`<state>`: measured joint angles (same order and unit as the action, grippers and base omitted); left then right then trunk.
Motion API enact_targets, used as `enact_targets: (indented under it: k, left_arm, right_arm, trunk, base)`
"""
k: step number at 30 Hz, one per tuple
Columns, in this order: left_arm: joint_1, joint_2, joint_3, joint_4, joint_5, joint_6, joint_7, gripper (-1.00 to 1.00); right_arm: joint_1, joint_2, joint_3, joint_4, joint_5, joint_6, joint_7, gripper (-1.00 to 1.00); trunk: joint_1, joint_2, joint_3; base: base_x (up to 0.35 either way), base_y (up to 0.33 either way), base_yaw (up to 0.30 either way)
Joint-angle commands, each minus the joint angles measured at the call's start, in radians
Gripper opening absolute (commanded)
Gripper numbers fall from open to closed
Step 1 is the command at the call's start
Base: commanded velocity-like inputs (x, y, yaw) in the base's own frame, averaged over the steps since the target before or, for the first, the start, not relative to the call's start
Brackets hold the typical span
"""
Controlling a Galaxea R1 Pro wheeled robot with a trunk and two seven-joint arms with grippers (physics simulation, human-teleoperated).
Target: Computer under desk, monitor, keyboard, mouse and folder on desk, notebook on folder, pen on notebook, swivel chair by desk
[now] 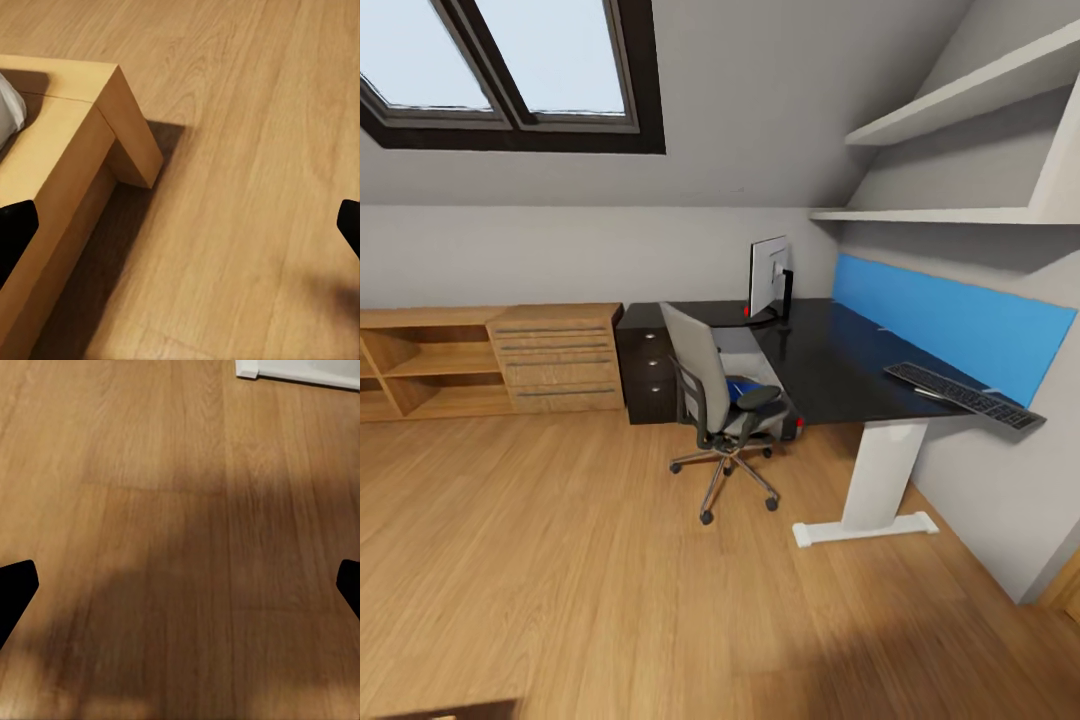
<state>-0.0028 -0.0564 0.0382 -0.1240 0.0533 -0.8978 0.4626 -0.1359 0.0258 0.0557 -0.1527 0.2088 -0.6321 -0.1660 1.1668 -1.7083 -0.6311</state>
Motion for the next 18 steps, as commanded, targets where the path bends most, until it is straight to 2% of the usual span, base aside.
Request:
enact_targets:
  k: [1,15,18]
  left_arm:
    - [0.000,0.000,0.003,0.000,0.005,-0.004,-0.005,1.00]
    - [-0.001,0.003,0.002,-0.005,0.007,-0.003,-0.006,1.00]
    - [-0.002,0.002,0.002,-0.052,0.008,0.010,-0.007,1.00]
  right_arm:
    - [-0.001,0.000,0.005,0.001,0.006,-0.001,-0.010,1.00]
    - [-0.001,0.000,0.003,0.001,0.005,-0.001,-0.010,1.00]
    - [-0.001,-0.001,0.002,-0.004,0.005,-0.001,-0.010,1.00]
  trunk:
    - [0.004,-0.008,-0.004]
    - [0.058,-0.106,-0.048]
    - [0.069,-0.127,-0.057]
  base:
    - [0.000,0.000,0.000]
    - [0.000,0.000,0.000]
    - [0.000,0.000,0.000]
